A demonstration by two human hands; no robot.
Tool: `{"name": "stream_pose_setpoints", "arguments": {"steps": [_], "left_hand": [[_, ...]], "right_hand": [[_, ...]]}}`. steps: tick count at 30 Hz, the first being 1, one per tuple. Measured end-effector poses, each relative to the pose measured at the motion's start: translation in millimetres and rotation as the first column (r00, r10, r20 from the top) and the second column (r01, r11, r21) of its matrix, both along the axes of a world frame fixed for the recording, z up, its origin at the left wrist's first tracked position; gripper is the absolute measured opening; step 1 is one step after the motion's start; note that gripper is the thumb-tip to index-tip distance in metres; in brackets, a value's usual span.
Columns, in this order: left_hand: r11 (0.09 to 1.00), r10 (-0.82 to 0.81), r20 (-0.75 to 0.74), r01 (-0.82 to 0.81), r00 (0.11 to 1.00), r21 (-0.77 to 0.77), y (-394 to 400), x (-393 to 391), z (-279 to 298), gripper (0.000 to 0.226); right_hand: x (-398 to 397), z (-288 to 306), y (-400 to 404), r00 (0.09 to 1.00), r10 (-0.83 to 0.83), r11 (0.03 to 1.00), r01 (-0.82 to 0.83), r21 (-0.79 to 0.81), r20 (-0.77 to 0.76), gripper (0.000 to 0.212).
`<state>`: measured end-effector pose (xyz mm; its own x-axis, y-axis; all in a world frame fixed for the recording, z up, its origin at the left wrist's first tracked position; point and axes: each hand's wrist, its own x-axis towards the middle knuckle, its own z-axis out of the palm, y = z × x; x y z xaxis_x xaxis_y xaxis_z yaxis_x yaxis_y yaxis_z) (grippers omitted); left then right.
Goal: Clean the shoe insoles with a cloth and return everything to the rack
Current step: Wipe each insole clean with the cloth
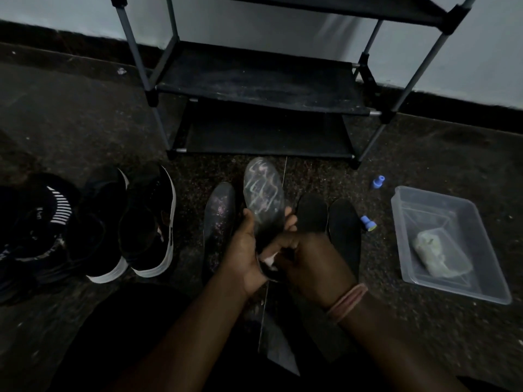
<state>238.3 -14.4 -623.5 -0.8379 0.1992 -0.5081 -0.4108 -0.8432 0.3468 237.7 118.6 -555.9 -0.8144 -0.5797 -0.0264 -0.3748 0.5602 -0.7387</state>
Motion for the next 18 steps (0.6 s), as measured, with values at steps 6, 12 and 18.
{"name": "stream_pose_setpoints", "arguments": {"steps": [6,12,18], "left_hand": [[1.0,0.012,-0.006,-0.013,1.0,-0.021,2,2,0,0.077],[0.994,0.091,0.033,-0.088,0.995,-0.069,4,-1,3,0.071],[0.99,0.116,0.031,-0.113,0.993,-0.081,-2,-1,2,0.071]], "right_hand": [[-3,-6,-1,0.972,-0.087,0.993,0.102,0.058,-0.219,0.023],[-15,-14,6,0.973,-0.204,0.976,0.211,0.058,-0.109,0.025],[11,-2,-12,0.997,-0.066,0.998,0.067,-0.016,0.042,0.017]]}}
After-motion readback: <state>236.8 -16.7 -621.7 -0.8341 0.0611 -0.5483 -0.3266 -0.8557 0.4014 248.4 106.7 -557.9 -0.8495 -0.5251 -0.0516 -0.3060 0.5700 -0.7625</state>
